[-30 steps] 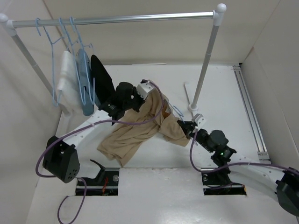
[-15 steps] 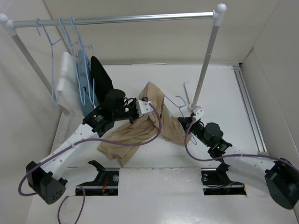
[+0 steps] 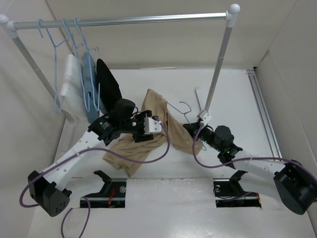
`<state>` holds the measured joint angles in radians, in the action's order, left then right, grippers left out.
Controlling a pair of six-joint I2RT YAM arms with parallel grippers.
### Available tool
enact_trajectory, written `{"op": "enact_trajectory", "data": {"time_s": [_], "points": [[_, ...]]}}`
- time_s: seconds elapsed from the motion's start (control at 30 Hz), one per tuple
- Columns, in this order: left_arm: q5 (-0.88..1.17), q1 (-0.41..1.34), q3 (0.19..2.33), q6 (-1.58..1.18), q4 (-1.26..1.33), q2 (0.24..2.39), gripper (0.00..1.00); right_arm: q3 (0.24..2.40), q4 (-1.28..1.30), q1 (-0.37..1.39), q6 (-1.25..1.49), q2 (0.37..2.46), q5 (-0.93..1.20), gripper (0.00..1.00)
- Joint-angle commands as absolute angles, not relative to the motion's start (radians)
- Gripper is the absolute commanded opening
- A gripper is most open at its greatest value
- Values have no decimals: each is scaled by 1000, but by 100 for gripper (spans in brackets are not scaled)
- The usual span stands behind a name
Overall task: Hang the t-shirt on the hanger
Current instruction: Place tshirt on hanger
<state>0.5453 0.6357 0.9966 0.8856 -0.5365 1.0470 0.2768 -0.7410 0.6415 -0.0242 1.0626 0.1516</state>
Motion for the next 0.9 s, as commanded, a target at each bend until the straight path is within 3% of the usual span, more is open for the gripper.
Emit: {"op": "enact_trajectory", "data": {"time_s": [0.0, 0.03, 0.13, 0.37, 0.57, 0.8, 0.83, 0.87], "points": [[456, 643, 1003, 904, -571, 1057, 63, 287, -825, 634, -74, 1058, 267, 0], [431, 643, 1003, 904, -555, 1057, 72, 287, -787, 634, -99, 1058, 279, 0], [362, 643, 1003, 919, -479, 999, 74, 287, -765, 634, -114, 1058, 302, 0], [388, 643, 956, 1047, -210, 900, 89, 276, -756, 634, -123, 1037, 331, 0], [345, 643, 1081, 1135, -278, 1156, 93, 276, -747, 634, -132, 1019, 353, 0], [314, 604, 1141, 1207, -281, 1305, 90, 276, -727, 643, -150, 997, 363, 0], [314, 604, 1141, 1222, -281, 1305, 87, 276, -727, 643, -150, 988, 364, 0], [314, 604, 1141, 1233, -293, 1330, 72, 276, -727, 643, -150, 988, 364, 0]]}}
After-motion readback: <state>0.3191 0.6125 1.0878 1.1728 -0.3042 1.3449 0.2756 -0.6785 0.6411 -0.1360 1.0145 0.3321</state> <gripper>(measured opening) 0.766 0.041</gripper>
